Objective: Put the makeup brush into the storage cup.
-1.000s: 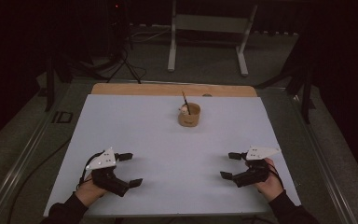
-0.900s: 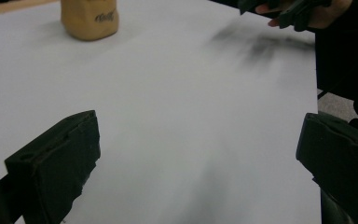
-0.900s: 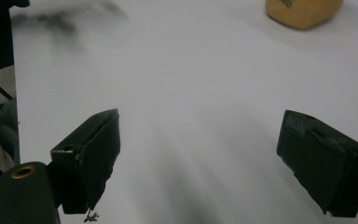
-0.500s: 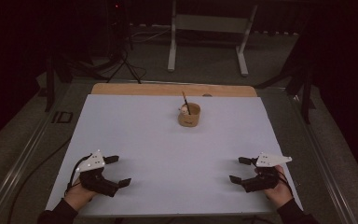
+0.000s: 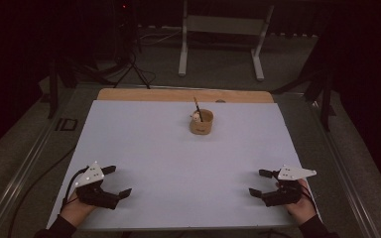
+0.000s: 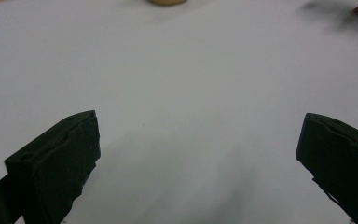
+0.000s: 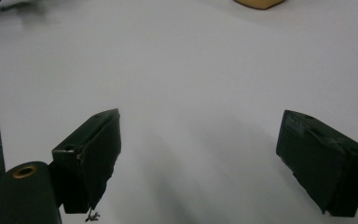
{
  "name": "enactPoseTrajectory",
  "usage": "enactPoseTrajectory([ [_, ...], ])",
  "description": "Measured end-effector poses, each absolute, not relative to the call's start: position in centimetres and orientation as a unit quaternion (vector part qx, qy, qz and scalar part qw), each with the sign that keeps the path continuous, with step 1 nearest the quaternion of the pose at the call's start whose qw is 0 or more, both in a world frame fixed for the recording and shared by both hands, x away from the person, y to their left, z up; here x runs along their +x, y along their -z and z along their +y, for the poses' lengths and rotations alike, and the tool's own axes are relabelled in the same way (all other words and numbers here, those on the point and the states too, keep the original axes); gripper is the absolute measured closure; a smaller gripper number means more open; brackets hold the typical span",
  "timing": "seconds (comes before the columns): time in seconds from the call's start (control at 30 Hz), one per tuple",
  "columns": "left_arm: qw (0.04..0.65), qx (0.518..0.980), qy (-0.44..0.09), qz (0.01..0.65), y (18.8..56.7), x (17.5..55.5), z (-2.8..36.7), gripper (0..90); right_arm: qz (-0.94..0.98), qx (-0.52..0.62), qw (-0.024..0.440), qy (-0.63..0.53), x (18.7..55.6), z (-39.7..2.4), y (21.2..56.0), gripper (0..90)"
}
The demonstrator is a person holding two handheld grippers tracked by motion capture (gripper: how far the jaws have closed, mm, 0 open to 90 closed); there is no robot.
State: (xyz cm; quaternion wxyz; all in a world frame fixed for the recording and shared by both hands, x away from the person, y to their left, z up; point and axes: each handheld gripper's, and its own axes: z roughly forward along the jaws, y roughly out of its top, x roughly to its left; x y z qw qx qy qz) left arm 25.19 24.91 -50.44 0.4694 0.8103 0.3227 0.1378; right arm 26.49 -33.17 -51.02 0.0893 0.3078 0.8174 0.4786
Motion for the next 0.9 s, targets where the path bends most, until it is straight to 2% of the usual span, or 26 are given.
enactPoseTrajectory([
  [0.3,0.437,0.824,-0.156,0.325,50.26,24.88,25.42,0.7,0.814,0.313,0.091,-0.481,26.38,-33.64,51.20,14.0],
  [0.9,0.453,0.817,-0.142,0.327,50.55,24.65,25.33,0.7,0.818,0.307,0.100,-0.475,26.39,-33.44,51.09,13.7],
])
